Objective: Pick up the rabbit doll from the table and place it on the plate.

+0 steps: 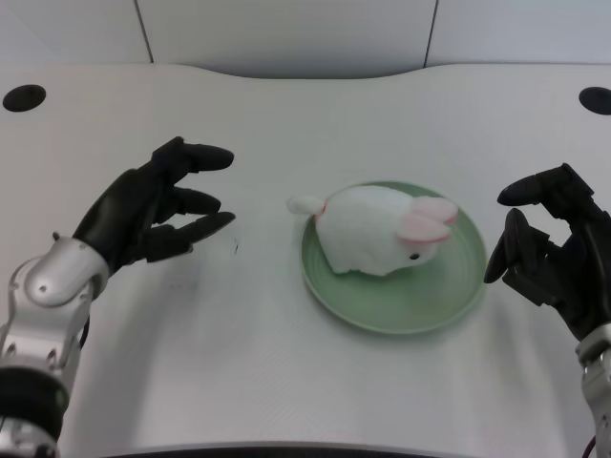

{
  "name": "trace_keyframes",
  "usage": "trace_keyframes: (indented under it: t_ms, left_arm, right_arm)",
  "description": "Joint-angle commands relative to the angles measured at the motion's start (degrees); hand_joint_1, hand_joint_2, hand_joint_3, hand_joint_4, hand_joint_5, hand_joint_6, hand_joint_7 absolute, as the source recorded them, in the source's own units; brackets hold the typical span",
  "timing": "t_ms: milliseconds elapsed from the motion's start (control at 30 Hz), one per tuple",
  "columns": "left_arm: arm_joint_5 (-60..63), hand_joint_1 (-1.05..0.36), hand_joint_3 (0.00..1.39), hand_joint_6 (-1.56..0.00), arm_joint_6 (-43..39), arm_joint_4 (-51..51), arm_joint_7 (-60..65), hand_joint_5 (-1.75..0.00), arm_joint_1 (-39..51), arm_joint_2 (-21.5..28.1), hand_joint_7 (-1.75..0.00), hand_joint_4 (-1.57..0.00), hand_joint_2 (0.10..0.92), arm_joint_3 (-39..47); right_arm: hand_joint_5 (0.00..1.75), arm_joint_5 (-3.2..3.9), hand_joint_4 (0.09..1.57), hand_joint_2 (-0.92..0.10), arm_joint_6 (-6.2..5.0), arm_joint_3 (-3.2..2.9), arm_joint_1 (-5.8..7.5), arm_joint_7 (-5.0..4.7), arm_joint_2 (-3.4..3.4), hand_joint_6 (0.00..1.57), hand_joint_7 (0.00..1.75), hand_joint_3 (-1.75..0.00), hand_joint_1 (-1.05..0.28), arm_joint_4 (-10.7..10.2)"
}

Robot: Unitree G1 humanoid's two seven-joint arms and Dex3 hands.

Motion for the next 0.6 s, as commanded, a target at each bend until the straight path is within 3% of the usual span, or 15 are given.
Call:
trace_keyframes:
  t_ms: [33,167,267,467,600]
  left_arm:
    - [-7.7,-0.58,0.33,-0.05,4.9,-10.0,-3.8,-1.31,8.8,0.7,-1.08,-0.12,0.921,4.4]
    - [-12.8,-0.58,0.39,-0.07,11.5,-22.5,-3.8,-1.28,18.3,0.4,-1.15,-0.37,0.921,6.7]
    - [-16.6,-0.55,0.41,-0.11,15.5,-29.6,-2.5,-1.26,24.1,-0.6,-1.13,-0.45,0.921,9.3]
    - [-19.3,-0.56,0.42,-0.26,18.1,-35.3,-1.5,-1.36,30.2,-2.0,-1.17,-0.55,0.921,11.3]
    - [-20.9,-0.54,0.43,-0.30,19.4,-37.2,-0.1,-1.53,32.8,-3.9,-1.24,-0.52,0.921,12.2]
  right_arm:
    - [1.75,0.39,0.85,-0.77,-0.45,-0.65,-0.02,0.29,-1.27,0.44,1.75,-1.02,-0.17,0.5]
    - [1.75,0.39,0.86,-0.78,-0.46,-0.79,-0.12,0.53,-1.53,0.47,1.75,-0.98,-0.17,0.5]
    - [1.75,1.02,0.85,-0.79,0.65,-1.07,-0.21,0.45,-1.37,0.47,1.75,-0.97,-0.16,0.0]
    - [1.75,0.57,0.85,-0.79,1.23,-0.78,-0.12,-0.17,-1.42,0.47,1.75,-0.95,-0.18,-0.8]
    - [1.75,-0.01,0.86,-0.78,-0.22,-0.85,-0.43,0.22,-2.01,0.47,1.75,-0.94,-0.18,0.6]
